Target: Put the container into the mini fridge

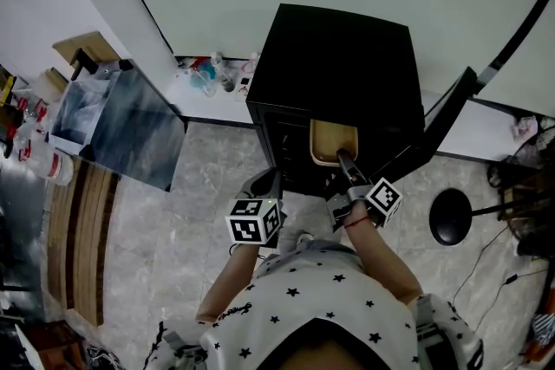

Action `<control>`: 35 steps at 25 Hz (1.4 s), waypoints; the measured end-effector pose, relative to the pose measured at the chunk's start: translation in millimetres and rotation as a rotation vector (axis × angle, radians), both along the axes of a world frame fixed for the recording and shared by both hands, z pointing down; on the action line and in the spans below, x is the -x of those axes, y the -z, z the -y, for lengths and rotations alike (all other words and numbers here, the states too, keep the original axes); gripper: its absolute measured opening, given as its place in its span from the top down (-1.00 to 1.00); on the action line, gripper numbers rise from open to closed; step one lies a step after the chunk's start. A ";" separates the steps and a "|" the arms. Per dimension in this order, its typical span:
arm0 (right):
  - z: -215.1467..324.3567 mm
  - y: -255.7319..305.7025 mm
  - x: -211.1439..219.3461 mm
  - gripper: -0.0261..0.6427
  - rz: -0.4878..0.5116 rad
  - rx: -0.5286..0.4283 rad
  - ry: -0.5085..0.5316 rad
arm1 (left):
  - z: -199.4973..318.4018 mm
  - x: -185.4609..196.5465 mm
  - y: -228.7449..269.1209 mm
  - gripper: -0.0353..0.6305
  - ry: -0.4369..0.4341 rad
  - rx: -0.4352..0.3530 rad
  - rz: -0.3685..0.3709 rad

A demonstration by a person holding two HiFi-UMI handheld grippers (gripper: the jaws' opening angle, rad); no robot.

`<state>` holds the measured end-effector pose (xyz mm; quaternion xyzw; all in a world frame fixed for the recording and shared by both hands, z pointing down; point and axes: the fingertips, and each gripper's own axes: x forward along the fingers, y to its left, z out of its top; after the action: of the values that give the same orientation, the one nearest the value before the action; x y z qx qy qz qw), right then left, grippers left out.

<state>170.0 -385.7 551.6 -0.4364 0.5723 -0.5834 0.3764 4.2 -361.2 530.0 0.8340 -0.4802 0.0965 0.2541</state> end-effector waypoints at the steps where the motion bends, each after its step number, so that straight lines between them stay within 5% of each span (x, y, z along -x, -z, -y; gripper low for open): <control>1: 1.3 -0.2 0.1 0.28 0.003 0.000 -0.001 | 0.8 -0.1 0.1 0.86 0.002 -0.001 0.001; 35: 72.1 -8.5 -3.9 0.28 -0.037 -0.048 -0.077 | 9.5 4.4 -2.5 0.86 0.027 -0.010 0.022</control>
<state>173.9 -457.8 560.1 -0.4599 0.5756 -0.5464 0.3982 -0.2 -370.6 532.5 0.8277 -0.4945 0.1001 0.2457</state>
